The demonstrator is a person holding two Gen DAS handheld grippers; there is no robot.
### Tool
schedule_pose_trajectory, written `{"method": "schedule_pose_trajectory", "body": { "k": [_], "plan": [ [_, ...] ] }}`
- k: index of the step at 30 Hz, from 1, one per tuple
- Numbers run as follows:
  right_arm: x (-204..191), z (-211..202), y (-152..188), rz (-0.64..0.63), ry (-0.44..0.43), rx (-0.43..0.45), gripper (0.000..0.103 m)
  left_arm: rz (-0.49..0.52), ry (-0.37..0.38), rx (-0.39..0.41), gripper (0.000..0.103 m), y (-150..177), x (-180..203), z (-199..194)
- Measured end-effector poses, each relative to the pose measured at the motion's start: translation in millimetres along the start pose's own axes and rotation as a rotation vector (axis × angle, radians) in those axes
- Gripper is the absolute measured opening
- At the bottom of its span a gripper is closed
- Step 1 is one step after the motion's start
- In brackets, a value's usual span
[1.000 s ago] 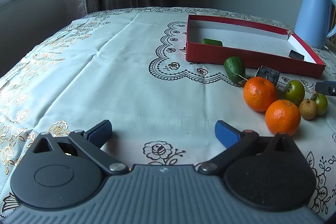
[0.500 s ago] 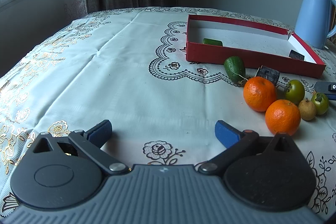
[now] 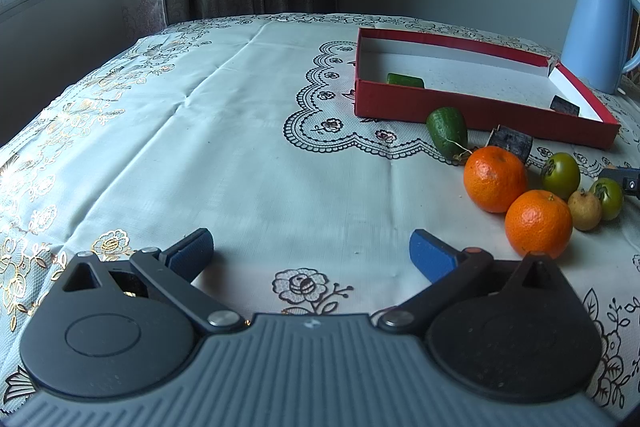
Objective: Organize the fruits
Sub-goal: 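Lower the brown kiwi into the red tray and open the right tool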
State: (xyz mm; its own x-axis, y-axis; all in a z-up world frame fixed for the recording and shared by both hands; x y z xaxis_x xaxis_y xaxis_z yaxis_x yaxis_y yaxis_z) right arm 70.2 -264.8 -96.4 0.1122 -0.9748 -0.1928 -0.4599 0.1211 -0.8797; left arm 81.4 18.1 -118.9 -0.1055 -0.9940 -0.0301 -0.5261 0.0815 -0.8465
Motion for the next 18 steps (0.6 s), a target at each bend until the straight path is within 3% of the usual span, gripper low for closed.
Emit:
{"method": "schedule_pose_trajectory", "body": {
  "k": [9,18],
  "plan": [
    [-21,1,-59,-0.092,0.019,0.14,0.025,-0.002,0.001,0.0,0.103,0,0,0],
    [-31,61,-84,-0.152,0.055,0.123,0.025,-0.002,0.0,-0.001,0.103,-1,1,1]
  ]
}}
Point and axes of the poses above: each gripper's, at about its wrist camera, not at the fingertips, and z roughly the way its jaws point, x to its right, y to its underside, the point moved 9 cm from there along z, roughly the way its jaws point, and after that the axes turned 7 degrees about x, right-handed, at the moved point
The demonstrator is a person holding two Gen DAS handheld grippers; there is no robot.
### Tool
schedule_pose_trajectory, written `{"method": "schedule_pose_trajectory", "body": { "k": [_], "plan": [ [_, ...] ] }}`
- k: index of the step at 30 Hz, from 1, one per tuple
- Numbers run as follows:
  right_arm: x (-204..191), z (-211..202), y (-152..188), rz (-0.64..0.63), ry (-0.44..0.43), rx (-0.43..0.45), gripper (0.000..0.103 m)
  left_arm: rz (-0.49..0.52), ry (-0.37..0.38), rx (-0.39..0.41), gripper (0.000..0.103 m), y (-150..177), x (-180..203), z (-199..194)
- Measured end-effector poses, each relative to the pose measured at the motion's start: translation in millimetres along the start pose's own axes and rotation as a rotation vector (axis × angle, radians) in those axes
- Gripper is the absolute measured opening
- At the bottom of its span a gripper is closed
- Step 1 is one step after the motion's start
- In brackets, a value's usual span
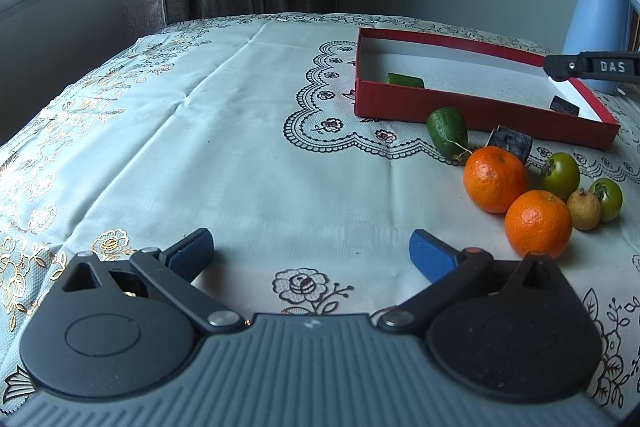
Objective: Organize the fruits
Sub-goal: 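Lower the brown kiwi into the red tray and open the right tool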
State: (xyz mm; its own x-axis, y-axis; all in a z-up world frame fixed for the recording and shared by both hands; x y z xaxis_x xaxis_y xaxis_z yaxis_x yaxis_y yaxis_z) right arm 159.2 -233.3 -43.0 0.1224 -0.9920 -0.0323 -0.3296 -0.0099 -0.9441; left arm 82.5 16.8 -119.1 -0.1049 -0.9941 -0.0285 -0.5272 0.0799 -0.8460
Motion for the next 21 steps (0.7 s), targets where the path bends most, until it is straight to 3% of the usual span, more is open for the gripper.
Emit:
{"method": "schedule_pose_trajectory", "body": {
  "k": [11,19,21],
  "plan": [
    [2,34,22,-0.002,0.049,-0.056,0.026,0.0,0.001,0.0,0.103,0,-1,0],
    [20,-3,12,0.101,0.031,0.025,0.026,-0.001,0.001,0.0,0.103,0,-1,0],
    [29,-23,12,0.167,0.01,0.053,0.034,-0.001,0.001,0.0,0.103,0,-1,0]
  ]
}}
Point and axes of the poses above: each gripper's, at about its wrist camera, not at the fingertips, and z roughly the way its jaws point, x to its right, y to its underside, the point moved 9 cm from there along z, roughly the way its jaws point, and after that the axes turned 7 degrees about x, right-handed, at the moved point
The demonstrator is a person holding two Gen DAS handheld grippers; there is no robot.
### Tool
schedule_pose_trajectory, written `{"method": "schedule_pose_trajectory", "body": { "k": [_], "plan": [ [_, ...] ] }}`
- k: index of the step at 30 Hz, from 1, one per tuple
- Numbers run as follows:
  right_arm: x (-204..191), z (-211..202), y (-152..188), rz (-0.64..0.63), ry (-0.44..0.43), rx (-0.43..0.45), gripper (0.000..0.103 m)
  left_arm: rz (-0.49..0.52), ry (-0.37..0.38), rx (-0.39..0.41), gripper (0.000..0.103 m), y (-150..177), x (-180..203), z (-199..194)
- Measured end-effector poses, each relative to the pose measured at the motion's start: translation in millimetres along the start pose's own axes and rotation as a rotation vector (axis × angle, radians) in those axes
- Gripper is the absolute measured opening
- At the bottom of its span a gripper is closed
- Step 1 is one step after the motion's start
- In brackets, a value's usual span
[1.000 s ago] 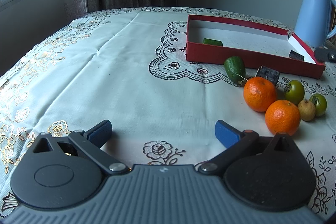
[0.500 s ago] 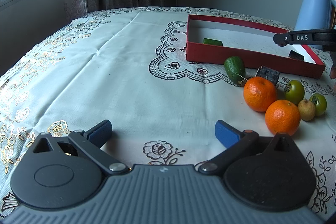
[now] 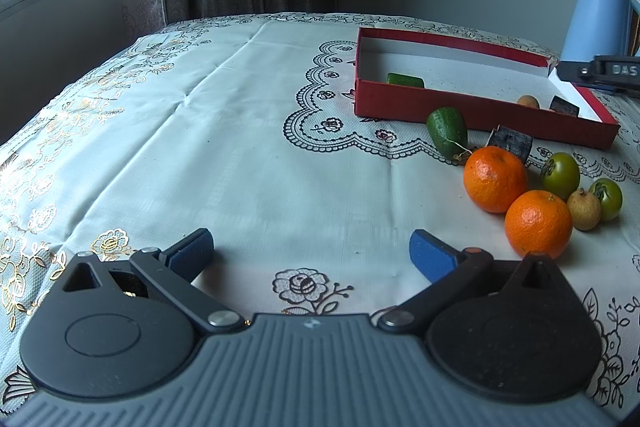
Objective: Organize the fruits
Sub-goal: 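Lower the brown kiwi into the red tray and open the right tool, then move the left tool toward the mandarin orange in front of the tray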
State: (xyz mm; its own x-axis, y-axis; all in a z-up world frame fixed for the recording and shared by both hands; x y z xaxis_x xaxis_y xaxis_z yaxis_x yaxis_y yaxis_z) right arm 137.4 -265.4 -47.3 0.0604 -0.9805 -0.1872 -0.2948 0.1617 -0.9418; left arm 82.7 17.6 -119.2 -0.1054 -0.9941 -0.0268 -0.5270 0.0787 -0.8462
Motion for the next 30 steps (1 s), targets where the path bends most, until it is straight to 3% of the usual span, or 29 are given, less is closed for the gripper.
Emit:
{"method": "schedule_pose_trajectory", "body": {
  "k": [1,3,4,11,14,20,23,30],
  "plan": [
    [7,-11,0,0.032,-0.002,0.015,0.039,0.0,0.0,0.0,0.103,0,0,0],
    [23,-33,1,0.071,0.018,0.051,0.068,0.0,0.0,0.0,0.103,0,0,0],
    [33,-44,3,0.082,0.039,0.07,0.071,0.0,0.0,0.0,0.103,0,0,0],
    [93,-96,27,0.108,0.179,0.105,0.071,0.0,0.0,0.011,0.103,0,0,-2],
    [106,-102,38,0.117,0.211,0.09,0.077,-0.01,0.008,0.025,0.103,0,0,-6],
    [112,-101,47,0.168,0.193,0.08,0.08,0.014,-0.012,0.043,0.103,-1,4,-11],
    [114,-100,48,0.197,0.179,0.07,0.08,0.056,-0.043,0.102,0.103,-5,11,-23],
    [117,-100,51,0.229,0.163,0.06,0.08,0.077,0.102,0.175,0.103,-19,62,-56]
  ]
}}
Point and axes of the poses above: each gripper's, at about its wrist camera, not at the fingertips, and z roughly the way its jaws point, x to its right, y to its underside, the point moved 9 cm from there along z, roughly the way its jaws point, and after that the axes turned 7 degrees about x, right-handed, at the moved point
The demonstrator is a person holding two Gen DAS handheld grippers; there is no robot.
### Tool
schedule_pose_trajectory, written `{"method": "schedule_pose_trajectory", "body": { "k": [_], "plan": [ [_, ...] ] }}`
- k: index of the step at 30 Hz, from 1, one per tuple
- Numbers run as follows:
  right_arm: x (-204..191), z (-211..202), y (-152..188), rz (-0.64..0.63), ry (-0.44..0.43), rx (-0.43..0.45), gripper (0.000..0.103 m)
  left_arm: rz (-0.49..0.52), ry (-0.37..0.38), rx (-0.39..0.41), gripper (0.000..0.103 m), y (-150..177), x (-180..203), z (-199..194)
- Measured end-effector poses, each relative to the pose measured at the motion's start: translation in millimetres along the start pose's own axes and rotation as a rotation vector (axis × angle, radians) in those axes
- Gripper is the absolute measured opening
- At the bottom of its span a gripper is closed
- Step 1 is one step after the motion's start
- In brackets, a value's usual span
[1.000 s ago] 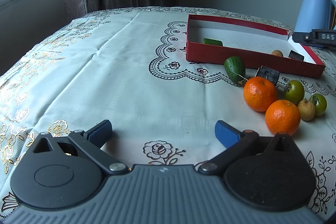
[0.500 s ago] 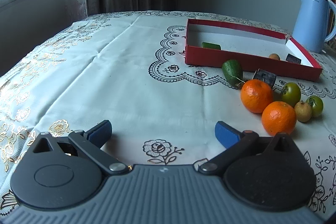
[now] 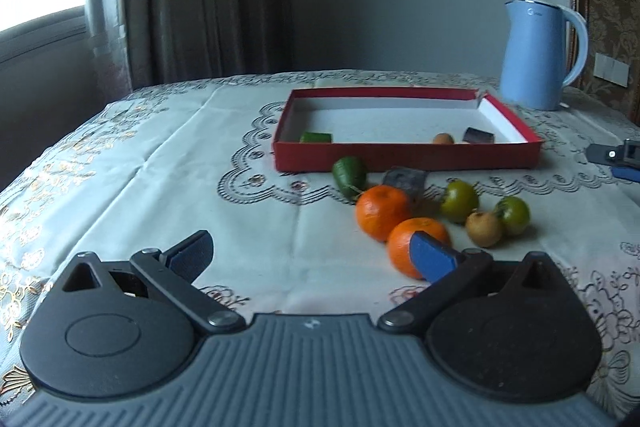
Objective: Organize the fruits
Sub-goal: 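Move the left tool toward the mandarin orange in front of the tray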
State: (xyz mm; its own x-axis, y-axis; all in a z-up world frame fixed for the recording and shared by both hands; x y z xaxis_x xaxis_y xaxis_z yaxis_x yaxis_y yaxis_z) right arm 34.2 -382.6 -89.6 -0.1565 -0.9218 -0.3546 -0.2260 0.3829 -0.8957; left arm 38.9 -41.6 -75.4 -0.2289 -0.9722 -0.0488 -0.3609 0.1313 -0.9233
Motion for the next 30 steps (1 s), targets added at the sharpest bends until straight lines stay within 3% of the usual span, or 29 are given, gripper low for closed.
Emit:
{"method": "schedule_pose_trajectory", "body": {
  "k": [4,10,15,25,30],
  "plan": [
    [1,1,1,0.01,-0.005,-0.006,0.08,0.024,0.032,-0.004,0.103,-2,29,5],
    [2,1,1,0.025,-0.015,-0.013,0.08,0.049,0.0,-0.079,0.103,10,52,31],
    [3,2,1,0.034,-0.022,-0.015,0.08,0.051,-0.05,-0.137,0.103,18,53,50],
    [6,3,2,0.06,-0.027,-0.024,0.08,0.041,-0.069,-0.152,0.103,19,49,57],
    [7,4,3,0.064,-0.022,-0.03,0.08,0.032,-0.048,-0.147,0.095,19,51,56]
  ]
}}
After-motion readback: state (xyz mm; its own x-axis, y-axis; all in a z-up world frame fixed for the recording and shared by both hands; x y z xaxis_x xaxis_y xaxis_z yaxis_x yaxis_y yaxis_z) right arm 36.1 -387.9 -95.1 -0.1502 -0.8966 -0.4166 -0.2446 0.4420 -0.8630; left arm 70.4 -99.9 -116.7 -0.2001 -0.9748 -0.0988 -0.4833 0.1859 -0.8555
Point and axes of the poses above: each gripper's, at about its wrist camera, not at the fingertips, and z roughly the way its jaws point, x to its right, y to its underside, the point moved 9 cm from there along z, roughly the way its jaws point, and after that the axes turned 7 degrees about x, right-handed, at the moved point
